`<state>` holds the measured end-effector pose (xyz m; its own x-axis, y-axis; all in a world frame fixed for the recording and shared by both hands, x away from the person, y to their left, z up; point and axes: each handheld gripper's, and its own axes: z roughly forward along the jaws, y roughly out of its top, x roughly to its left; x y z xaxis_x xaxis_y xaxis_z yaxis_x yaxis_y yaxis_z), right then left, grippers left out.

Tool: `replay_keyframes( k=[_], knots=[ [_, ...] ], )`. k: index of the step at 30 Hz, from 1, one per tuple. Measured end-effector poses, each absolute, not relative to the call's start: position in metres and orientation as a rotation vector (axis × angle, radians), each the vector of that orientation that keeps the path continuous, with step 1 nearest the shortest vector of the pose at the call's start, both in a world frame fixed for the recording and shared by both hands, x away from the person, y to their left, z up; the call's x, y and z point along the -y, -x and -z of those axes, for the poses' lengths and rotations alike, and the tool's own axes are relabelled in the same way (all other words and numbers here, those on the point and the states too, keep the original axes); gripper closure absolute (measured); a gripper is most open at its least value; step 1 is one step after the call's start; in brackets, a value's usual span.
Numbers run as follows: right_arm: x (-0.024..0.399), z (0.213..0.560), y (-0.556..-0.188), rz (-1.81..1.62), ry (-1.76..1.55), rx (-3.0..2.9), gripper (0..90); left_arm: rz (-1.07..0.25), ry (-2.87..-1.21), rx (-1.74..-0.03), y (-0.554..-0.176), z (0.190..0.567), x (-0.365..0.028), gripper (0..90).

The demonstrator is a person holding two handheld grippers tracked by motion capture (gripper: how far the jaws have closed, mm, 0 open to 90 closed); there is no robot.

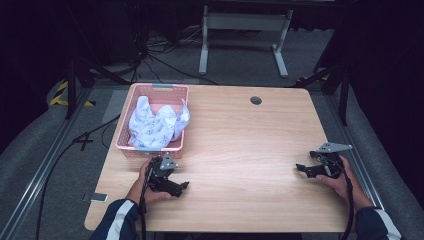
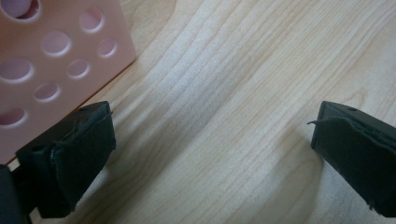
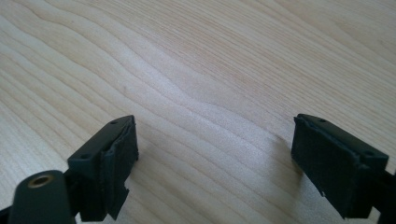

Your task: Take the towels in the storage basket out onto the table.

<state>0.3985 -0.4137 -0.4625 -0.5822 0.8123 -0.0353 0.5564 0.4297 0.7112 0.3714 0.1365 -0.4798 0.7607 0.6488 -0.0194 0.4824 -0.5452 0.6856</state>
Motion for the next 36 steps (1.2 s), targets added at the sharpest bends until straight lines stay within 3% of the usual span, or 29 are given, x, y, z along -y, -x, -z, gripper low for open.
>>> replay_keyframes(
  k=[8,11,12,14,16,26,30,36],
  knots=[
    [0.413,0.462,-0.398,-0.946,-1.173,-2.312,14.3,-0.32,-2.269,-0.865,-0.368,0.477,-0.136,2.6],
    [0.412,0.463,-0.399,-0.951,-1.158,-2.317,14.0,-0.306,-2.282,-0.813,-0.365,0.471,-0.136,19.7],
    [0.412,0.464,-0.399,-0.96,-1.15,-2.312,13.4,-0.3,-2.283,-0.791,-0.364,0.469,-0.136,20.5],
    [0.411,0.464,-0.4,-0.966,-1.144,-2.312,13.1,-0.282,-2.279,-0.771,-0.361,0.465,-0.136,16.9],
    [0.412,0.464,-0.4,-0.968,-1.141,-2.314,13.1,-0.303,-2.263,-0.76,-0.358,0.46,-0.137,20.8],
    [0.411,0.465,-0.401,-0.975,-1.134,-2.314,12.8,-0.428,-2.14,-0.706,-0.355,0.417,-0.149,18.9],
    [0.411,0.465,-0.401,-0.973,-1.136,-2.314,12.8,-0.55,-2.119,-0.742,-0.358,0.399,-0.162,18.8],
    [0.41,0.465,-0.401,-0.978,-1.134,-2.316,12.9,-0.575,-2.089,-0.803,-0.373,0.388,-0.174,17.7]
  ],
)
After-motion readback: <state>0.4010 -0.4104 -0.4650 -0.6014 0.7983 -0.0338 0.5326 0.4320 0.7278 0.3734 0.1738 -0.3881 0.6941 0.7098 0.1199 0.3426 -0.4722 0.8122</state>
